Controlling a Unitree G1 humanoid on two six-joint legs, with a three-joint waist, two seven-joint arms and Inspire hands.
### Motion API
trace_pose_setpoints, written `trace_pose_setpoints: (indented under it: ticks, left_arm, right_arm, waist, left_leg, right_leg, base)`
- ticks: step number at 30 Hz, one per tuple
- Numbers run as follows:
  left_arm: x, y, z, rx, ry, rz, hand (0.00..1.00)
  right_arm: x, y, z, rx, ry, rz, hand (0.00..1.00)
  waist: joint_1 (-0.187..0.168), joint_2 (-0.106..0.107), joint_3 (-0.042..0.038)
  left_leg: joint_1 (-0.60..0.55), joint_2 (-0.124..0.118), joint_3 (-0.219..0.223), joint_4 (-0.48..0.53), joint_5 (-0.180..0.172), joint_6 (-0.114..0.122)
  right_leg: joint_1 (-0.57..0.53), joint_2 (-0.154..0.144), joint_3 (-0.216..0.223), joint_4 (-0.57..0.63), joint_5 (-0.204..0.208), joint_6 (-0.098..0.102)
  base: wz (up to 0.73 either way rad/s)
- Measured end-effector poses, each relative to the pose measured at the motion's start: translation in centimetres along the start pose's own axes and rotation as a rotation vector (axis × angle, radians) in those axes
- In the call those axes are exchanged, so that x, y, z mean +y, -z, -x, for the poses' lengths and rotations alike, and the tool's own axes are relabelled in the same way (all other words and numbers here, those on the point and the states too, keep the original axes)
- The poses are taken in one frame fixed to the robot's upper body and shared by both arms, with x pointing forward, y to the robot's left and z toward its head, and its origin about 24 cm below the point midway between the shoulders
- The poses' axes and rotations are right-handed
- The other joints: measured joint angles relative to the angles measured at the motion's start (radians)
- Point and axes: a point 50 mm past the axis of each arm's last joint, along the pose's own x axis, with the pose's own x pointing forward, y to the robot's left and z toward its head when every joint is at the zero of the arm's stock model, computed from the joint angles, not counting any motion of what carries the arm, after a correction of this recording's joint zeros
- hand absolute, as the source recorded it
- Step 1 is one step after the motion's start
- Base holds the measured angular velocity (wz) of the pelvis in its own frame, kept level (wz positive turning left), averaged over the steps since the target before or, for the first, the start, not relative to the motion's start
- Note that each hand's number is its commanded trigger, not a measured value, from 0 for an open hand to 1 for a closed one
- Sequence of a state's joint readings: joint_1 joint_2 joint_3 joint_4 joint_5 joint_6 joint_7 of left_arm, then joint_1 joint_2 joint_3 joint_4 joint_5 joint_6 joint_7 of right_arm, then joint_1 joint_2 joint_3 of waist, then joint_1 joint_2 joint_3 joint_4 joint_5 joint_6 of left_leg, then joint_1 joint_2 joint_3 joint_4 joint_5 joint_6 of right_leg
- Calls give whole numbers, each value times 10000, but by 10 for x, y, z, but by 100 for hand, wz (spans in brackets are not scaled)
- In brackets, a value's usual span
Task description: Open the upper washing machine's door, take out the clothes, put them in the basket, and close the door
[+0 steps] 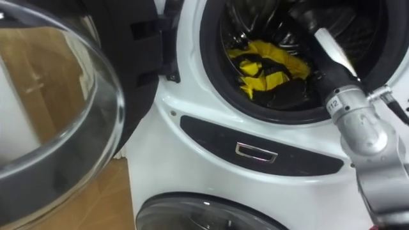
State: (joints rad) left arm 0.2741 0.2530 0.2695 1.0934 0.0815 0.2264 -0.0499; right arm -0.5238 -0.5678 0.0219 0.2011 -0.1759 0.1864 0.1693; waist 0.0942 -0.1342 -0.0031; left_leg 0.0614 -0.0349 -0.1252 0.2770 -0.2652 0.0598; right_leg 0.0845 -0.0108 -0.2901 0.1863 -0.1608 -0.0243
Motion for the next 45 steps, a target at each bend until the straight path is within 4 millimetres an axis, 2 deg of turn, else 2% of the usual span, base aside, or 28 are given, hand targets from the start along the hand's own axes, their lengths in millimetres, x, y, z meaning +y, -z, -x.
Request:
trace_pose_setpoints:
  ticks: [4, 7, 15, 16, 17, 18, 19, 26, 28, 33, 38, 45]
  left_arm:
    - [0, -3, 0, 88, 75, -89, 0]
    - [1, -8, 0, 43, 189, -187, 0]
    - [4, -16, 1, 43, 267, -493, 0]
    - [6, -15, 1, 80, 220, -519, 0]
    - [6, -15, 1, 92, 204, -513, 0]
    - [7, -16, 1, 85, 188, -478, 0]
    - [8, -17, 1, 59, 201, -481, 0]
    - [10, -23, 1, -14, 214, -497, 0]
    - [11, -27, 2, -69, 252, -640, 0]
    - [13, -43, 3, -498, 250, -924, 0]
    - [13, -46, 3, -598, 238, -1271, 0]
    - [10, -56, 4, -908, 295, -1528, 0]
  right_arm:
    - [-12, 6, -13, 700, -595, -74, 0]
    - [-9, 9, -16, 955, -1053, 19, 0]
    - [-23, 21, -23, 2125, -1669, 496, 0]
    - [-25, 23, -23, 2282, -1737, 600, 8]
    - [-27, 25, -22, 2371, -1767, 628, 60]
    - [-28, 29, -21, 2574, -1822, 572, 72]
    - [-28, 31, -20, 2718, -1895, 521, 100]
    - [-24, 34, -19, 2892, -2859, 406, 100]
    - [-21, 35, -18, 2920, -3222, 443, 100]
    - [-23, 32, -18, 2899, -3213, 1209, 100]
    - [-28, 30, -19, 2927, -3118, 1536, 100]
    - [-26, 31, -17, 2778, -3205, 1181, 100]
  waist:
    - [10, -73, -29]
    - [32, -81, -33]
    - [495, -179, -8]
    - [551, -210, -6]
    - [595, -216, -4]
    - [683, -227, -1]
    - [724, -236, 0]
    - [735, -257, 2]
    - [723, -299, 24]
    - [829, -373, 60]
    - [900, -374, 61]
    - [906, -372, 62]
  left_leg:
    - [-38, -93, -162, 87, -10, 31]
    - [41, -87, -183, 90, -9, 35]
    - [6, -158, -383, 257, -19, 25]
    - [11, -163, -397, 275, -17, 21]
    - [17, -159, -397, 286, -16, 20]
    - [27, -156, -401, 297, -17, 19]
    - [26, -158, -409, 305, -15, 18]
    - [37, -161, -413, 304, -12, 13]
    - [118, -145, -395, 302, -13, 13]
    - [187, -145, -395, 337, -13, 6]
    - [189, -142, -429, 345, -18, 6]
    - [178, -106, -395, 348, -50, -30]
  right_leg:
    - [34, -34, -123, 17, -2, 56]
    - [119, -38, -152, 30, 5, 64]
    - [214, -18, -228, -10, -3, 41]
    - [234, -17, -238, -13, -15, 37]
    - [249, -12, -242, -21, -16, 37]
    - [276, -13, -273, -25, -17, 38]
    - [282, -16, -301, -24, -17, 38]
    - [303, -13, -319, -23, -27, 39]
    - [368, -2, -299, -24, -25, 35]
    - [477, 2, -267, -36, -26, 28]
    - [559, 36, -276, -201, 32, 41]
    - [533, 98, -126, -205, 46, 7]
  base:
    - [10]
    - [0]
    - [6]
    - [9]
    - [7]
    - [4]
    - [4]
    - [0]
    - [0]
    - [0]
    - [3]
    - [-2]
